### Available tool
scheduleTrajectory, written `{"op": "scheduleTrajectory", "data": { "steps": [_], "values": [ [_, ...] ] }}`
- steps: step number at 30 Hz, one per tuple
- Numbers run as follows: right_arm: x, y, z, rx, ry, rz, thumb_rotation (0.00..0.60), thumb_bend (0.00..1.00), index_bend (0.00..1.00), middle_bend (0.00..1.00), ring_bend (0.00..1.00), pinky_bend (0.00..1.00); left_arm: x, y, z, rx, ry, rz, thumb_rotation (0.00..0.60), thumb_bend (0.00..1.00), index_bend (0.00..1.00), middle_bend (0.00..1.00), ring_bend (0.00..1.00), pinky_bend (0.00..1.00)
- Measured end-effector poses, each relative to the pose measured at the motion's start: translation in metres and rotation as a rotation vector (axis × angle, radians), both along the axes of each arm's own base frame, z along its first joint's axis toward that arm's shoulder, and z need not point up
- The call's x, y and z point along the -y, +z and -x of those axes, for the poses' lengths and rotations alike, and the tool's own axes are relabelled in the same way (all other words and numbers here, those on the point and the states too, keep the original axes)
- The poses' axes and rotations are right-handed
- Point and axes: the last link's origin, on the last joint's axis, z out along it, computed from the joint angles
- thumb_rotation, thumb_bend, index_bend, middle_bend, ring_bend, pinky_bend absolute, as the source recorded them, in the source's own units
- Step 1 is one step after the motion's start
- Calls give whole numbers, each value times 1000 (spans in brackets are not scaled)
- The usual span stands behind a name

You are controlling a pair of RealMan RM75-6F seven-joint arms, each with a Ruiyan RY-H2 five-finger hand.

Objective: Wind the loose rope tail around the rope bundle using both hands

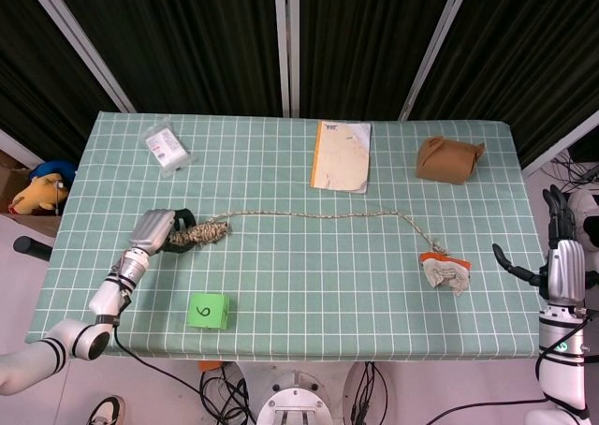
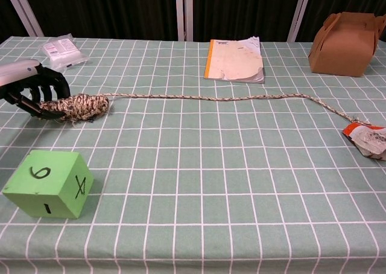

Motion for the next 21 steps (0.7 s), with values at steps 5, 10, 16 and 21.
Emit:
{"op": "scheduleTrajectory", "data": {
  "steps": [5, 10, 16, 21],
  "values": [
    [0, -1, 0, -4, 0, -8, 600, 176, 0, 0, 0, 0, 0, 5, -3, 57, -27, -47, 600, 417, 648, 663, 637, 673],
    [1, -3, -3, -26, 4, -35, 600, 176, 0, 0, 0, 0, -1, 13, -8, 153, -60, -109, 600, 469, 705, 712, 686, 719],
    [4, -9, -6, -106, -13, -93, 600, 176, 194, 0, 0, 0, 0, 22, -15, 237, -114, -139, 600, 479, 722, 724, 696, 730],
    [16, -19, -7, -219, -85, -164, 600, 182, 381, 0, 0, 0, 5, 25, -21, 252, -148, -127, 600, 479, 722, 724, 695, 730]
  ]
}}
